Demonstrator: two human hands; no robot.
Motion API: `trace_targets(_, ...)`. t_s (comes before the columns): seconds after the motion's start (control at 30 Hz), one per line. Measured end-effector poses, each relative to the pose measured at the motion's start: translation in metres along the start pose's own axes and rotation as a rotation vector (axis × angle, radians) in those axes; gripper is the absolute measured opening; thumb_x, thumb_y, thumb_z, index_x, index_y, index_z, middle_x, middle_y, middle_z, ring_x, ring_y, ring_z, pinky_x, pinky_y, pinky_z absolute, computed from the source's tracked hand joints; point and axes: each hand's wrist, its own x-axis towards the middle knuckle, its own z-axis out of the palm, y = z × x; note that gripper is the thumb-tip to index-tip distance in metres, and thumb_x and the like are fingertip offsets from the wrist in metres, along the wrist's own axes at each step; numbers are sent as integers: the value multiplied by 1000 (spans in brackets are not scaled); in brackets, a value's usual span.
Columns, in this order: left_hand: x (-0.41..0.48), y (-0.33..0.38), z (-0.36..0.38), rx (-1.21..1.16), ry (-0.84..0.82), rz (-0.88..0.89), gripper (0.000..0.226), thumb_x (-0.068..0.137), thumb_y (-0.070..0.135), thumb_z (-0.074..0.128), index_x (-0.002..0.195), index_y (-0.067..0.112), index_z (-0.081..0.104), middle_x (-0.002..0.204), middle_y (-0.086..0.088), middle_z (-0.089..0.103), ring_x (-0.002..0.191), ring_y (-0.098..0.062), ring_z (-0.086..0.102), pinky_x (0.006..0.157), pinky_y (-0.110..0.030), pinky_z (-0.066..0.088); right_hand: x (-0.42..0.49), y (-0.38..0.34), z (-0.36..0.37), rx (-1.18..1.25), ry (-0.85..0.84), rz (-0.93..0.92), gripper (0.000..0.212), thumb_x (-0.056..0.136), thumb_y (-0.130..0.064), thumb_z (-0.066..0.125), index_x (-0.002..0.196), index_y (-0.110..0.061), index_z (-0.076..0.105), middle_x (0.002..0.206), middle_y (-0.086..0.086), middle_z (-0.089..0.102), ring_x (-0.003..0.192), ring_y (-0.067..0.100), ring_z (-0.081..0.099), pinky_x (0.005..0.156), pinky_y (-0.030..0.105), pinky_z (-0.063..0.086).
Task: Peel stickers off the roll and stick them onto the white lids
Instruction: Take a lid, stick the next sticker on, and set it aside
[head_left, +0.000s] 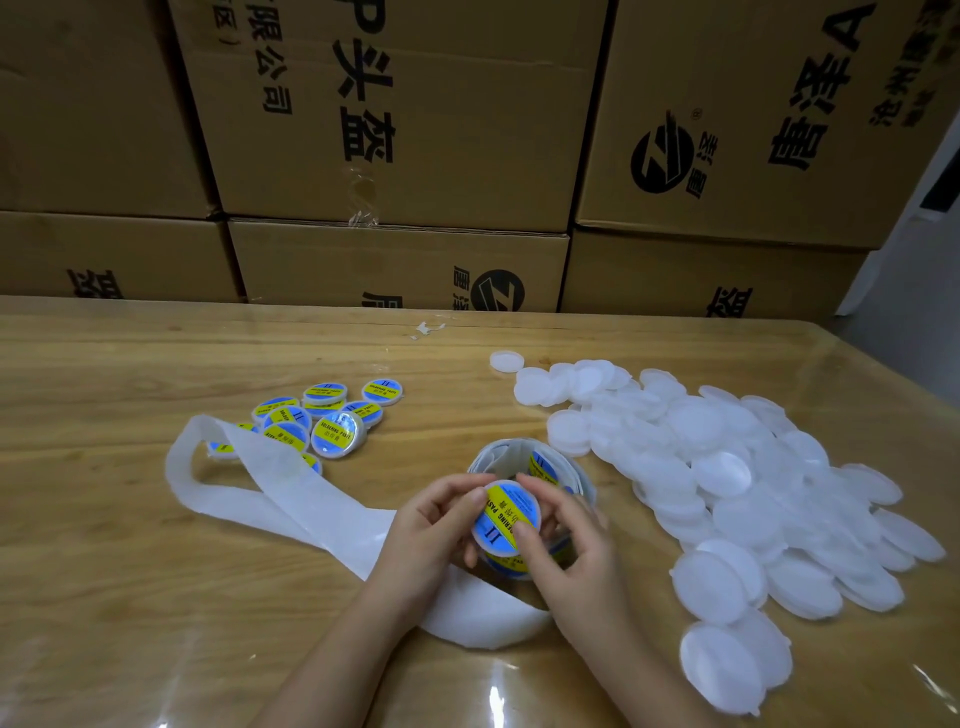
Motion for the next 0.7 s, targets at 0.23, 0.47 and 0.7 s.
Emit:
trace_targets(0.23, -1, 5, 3, -50, -24, -8, 20, 80, 22, 59, 92, 16, 73, 84, -4, 73, 72, -11, 67, 57, -17, 51, -3, 5, 4, 67, -7, 25, 29, 79, -33, 61, 99, -53, 59, 85, -22, 58, 94, 22, 56, 83, 15, 46)
trace_targets(0.47, 0, 5, 2, 85, -35, -5, 19, 79, 32, 58, 87, 26, 75, 88, -1, 73, 81, -12, 68, 68, -21, 53, -3, 9, 6, 129, -36, 54, 21, 79, -43, 59, 100, -48, 56, 68, -3, 65, 93, 31, 57, 84, 50, 48)
trace_targets(0.7, -1, 2, 5, 161, -59, 54, 11, 83, 32, 68, 93, 30, 72, 75, 2, 66, 75, -9, 62, 69, -19, 50, -3, 12, 7, 149, 23, 65, 20, 79, -58, 56, 90, -42, 60, 69, -2, 65, 87, 27, 61, 80, 48, 51)
